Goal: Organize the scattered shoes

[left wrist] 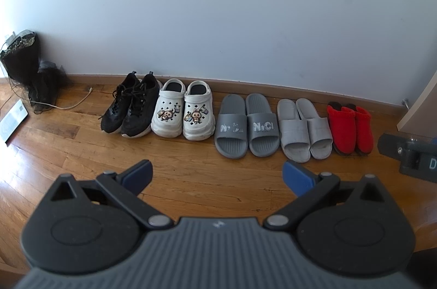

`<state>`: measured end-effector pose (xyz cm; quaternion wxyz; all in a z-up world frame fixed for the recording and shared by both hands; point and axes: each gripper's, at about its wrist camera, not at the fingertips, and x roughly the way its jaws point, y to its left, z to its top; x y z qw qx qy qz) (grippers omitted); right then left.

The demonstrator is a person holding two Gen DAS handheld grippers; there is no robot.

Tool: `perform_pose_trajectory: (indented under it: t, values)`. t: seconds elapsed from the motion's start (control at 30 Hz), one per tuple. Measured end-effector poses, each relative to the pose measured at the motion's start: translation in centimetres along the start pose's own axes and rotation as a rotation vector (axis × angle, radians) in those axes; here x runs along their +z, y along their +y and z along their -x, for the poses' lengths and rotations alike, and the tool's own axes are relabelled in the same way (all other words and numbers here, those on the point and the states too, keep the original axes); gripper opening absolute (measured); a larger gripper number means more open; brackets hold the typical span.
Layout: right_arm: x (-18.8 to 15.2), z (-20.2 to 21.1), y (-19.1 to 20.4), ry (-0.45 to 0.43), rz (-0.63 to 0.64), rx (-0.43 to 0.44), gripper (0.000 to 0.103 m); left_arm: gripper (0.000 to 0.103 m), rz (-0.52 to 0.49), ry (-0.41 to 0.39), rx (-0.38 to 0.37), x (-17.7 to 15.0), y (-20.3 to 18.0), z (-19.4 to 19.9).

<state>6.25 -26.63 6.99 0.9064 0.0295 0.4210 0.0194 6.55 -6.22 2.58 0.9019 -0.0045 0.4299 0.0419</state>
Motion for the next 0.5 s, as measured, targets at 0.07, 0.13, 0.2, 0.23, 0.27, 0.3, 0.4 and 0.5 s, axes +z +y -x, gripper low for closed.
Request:
perform_pose_trajectory:
  t: [0.07, 0.13, 0.2, 0.23, 0.27, 0.3, 0.4, 0.5]
  values:
    - [0.00, -0.02, 0.04, 0.001, 0.001, 0.001, 0.102, 0.103, 0.000, 0.001, 0.001, 0.03, 0.06, -0.01]
    - [0.01, -0.05, 0.08, 0.003, 0.003, 0.002, 0.102, 0.103, 0.000, 0.000, 0.001, 0.09, 0.13, 0.02]
    - [-0.02, -0.08, 0.10, 0.005, 0.003, 0.003, 0.102, 0.103, -0.001, -0.001, 0.000, 0.11, 0.19, 0.03]
    - [-0.02, -0.11, 0.10, 0.006, 0.004, 0.003, 0.102, 0.103, -0.001, 0.000, 0.000, 0.11, 0.18, 0.03]
    - [-0.01, -0.13, 0.12, 0.007, 0.005, 0.003, 0.102, 0.103, 0.002, 0.000, 0.003, 0.11, 0.02, 0.10]
    - [-0.02, -0.14, 0.13, 0.008, 0.005, 0.004, 0.102, 0.103, 0.004, 0.000, 0.004, 0.12, -0.11, 0.15]
    - [-0.06, -0.14, 0.15, 0.010, 0.007, 0.007, 0.102, 0.103, 0.002, -0.001, 0.006, 0.10, -0.13, 0.16]
    - [-0.09, -0.14, 0.21, 0.011, 0.009, 0.008, 0.102, 0.103, -0.001, -0.003, 0.006, 0.05, -0.16, 0.21]
